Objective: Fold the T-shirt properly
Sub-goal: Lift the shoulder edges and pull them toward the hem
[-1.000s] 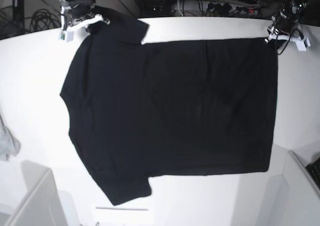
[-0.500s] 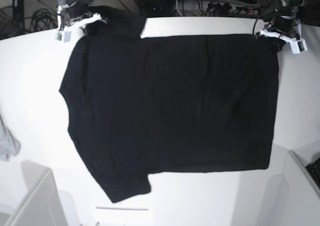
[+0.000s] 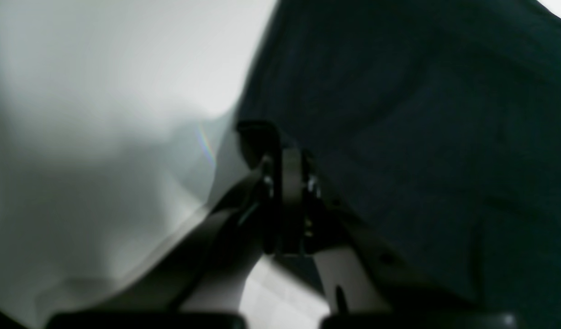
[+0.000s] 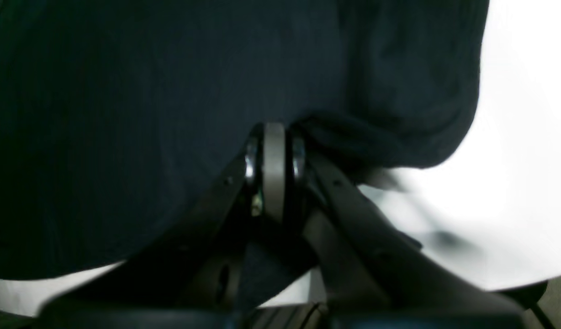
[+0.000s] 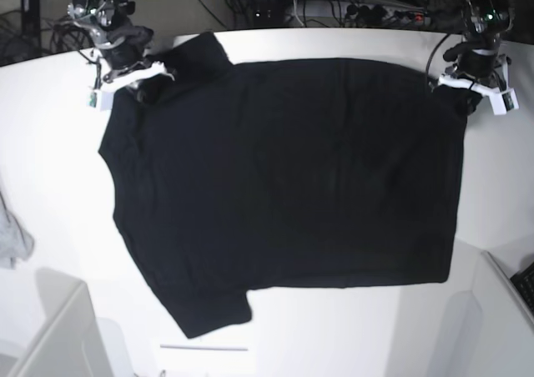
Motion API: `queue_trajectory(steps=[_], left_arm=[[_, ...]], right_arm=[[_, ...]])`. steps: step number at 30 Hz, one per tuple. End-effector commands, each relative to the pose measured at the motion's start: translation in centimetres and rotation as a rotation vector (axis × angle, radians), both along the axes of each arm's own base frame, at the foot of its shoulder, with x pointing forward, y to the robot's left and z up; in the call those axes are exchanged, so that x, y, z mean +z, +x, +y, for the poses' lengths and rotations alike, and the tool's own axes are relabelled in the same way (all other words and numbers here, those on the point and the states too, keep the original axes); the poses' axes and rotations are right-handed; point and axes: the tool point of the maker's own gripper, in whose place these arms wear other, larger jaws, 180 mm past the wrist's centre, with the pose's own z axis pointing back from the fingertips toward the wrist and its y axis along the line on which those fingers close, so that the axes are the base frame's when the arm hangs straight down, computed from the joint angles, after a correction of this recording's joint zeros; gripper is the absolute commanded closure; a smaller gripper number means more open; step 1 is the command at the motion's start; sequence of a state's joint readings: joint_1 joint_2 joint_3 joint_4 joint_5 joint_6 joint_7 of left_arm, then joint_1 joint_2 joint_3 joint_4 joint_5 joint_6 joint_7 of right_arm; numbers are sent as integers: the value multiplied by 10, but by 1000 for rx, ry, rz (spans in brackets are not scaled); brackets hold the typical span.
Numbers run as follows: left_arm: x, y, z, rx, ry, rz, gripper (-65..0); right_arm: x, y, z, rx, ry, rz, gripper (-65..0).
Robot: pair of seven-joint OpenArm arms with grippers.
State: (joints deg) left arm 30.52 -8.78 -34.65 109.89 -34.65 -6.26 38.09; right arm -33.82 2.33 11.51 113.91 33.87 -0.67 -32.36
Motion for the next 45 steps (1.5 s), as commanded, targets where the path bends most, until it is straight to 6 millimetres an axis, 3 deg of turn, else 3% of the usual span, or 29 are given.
queue_trajectory(steps=[1, 11, 14, 24, 40, 45], left_arm=[[11, 9, 3, -9, 16, -33, 0], [19, 38, -2, -23, -19, -40, 0], [22, 46, 4, -28, 45, -24, 0], [38, 68, 19, -6, 155, -48, 0], [8, 94, 39, 34, 74, 23, 0], [1, 108, 25, -28, 71, 44, 0]], right_arm=[[12, 13, 0, 5, -2, -44, 0], [32, 62, 10, 67, 19, -77, 0], [38, 72, 12, 83, 23, -84, 0], [36, 106, 1, -2, 52, -76, 0], [22, 164, -13, -24, 66, -45, 0], [19, 180, -18, -24, 65, -34, 0]])
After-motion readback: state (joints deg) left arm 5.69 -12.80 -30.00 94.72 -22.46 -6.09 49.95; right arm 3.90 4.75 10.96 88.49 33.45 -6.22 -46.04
